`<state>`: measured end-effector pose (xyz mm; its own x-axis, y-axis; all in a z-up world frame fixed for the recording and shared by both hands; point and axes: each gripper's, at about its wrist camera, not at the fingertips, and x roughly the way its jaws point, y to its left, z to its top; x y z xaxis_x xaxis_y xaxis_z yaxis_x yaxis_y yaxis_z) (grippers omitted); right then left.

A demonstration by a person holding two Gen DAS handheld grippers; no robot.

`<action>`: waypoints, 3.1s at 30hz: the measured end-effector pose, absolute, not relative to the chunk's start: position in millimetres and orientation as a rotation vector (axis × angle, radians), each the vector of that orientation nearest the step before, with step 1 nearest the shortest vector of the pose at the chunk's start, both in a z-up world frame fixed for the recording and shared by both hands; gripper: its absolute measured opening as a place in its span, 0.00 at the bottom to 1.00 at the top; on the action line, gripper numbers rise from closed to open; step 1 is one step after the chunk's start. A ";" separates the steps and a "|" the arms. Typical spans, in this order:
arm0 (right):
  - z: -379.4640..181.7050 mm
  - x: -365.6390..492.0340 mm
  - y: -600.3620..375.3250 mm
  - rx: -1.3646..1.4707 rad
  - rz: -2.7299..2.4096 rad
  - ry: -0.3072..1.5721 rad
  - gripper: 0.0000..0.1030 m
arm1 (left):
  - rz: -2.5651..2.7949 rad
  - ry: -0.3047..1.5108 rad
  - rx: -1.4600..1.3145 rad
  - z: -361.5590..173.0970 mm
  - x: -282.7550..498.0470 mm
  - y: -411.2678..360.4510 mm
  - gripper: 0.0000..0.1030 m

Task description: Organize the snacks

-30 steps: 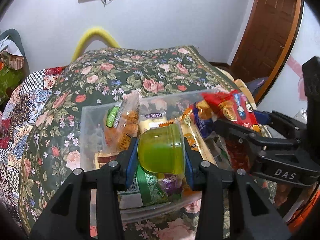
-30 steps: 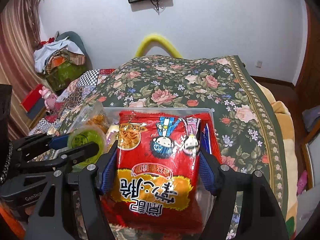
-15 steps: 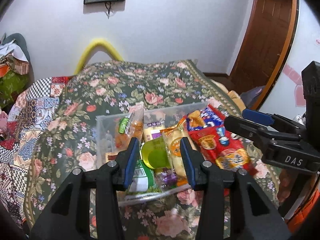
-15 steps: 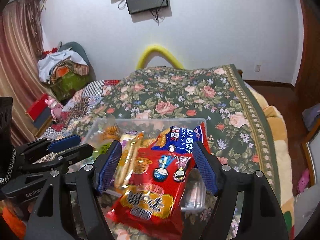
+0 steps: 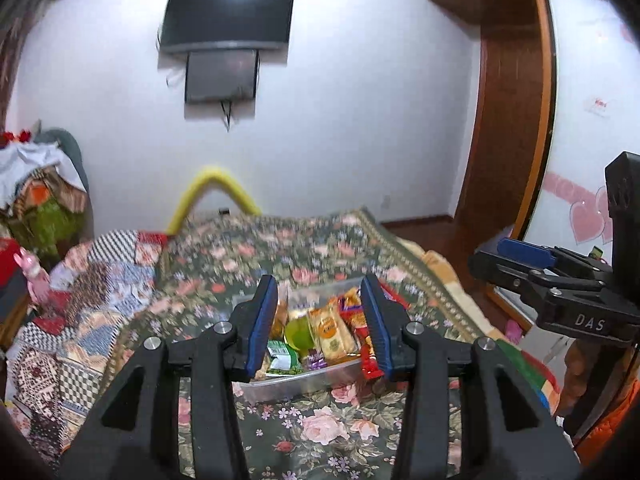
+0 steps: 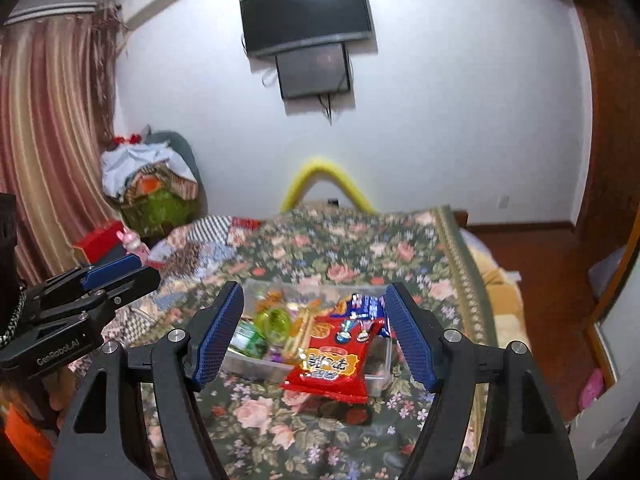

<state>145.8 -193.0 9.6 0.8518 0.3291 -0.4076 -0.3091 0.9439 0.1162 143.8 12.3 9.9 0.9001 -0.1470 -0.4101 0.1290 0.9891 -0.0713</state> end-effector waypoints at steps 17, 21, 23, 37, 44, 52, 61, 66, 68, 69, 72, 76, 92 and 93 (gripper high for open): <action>25.5 82.0 -187.3 0.031 0.299 0.304 1.00 | -0.076 0.271 -0.037 40.1 62.0 11.2 0.88; 24.8 73.2 -187.1 0.026 0.289 0.300 1.00 | -0.072 0.273 -0.030 36.2 58.4 10.0 0.93; 24.1 70.5 -187.1 0.026 0.289 0.298 1.00 | -0.071 0.274 -0.029 35.1 56.4 9.4 0.95; 24.4 65.7 -187.4 0.024 0.298 0.300 1.00 | -0.066 0.285 -0.027 30.4 53.7 9.0 0.97; 23.3 63.3 -188.4 0.025 0.290 0.300 1.00 | -0.065 0.288 -0.029 29.3 54.3 8.7 0.97; 23.3 62.0 -189.3 0.025 0.287 0.297 1.00 | -0.060 0.281 -0.034 30.8 53.0 8.7 1.00; 25.8 59.9 -189.5 0.022 0.280 0.297 1.00 | -0.057 0.277 -0.032 32.0 52.2 9.4 1.00; 26.4 57.6 -188.1 0.013 0.274 0.295 1.00 | -0.060 0.277 -0.032 32.0 52.0 9.5 1.00; 27.1 57.4 -188.2 0.014 0.274 0.296 1.00 | -0.070 0.277 -0.036 32.0 51.7 9.7 1.00; 26.3 57.5 -188.0 0.013 0.274 0.296 1.00 | -0.079 0.278 -0.038 31.8 51.5 9.2 1.00; 26.2 57.6 -188.2 0.013 0.273 0.295 1.00 | -0.094 0.286 -0.035 31.8 51.6 7.2 1.00; 26.0 57.2 -188.0 0.016 0.271 0.297 1.00 | -0.092 0.290 -0.029 31.6 52.3 4.6 1.00; 22.9 55.6 -188.1 0.014 0.262 0.298 1.00 | -0.091 0.294 -0.054 31.5 52.6 9.0 1.00; 22.9 55.6 -188.1 0.014 0.262 0.298 1.00 | -0.092 0.297 -0.055 31.0 53.5 9.9 1.00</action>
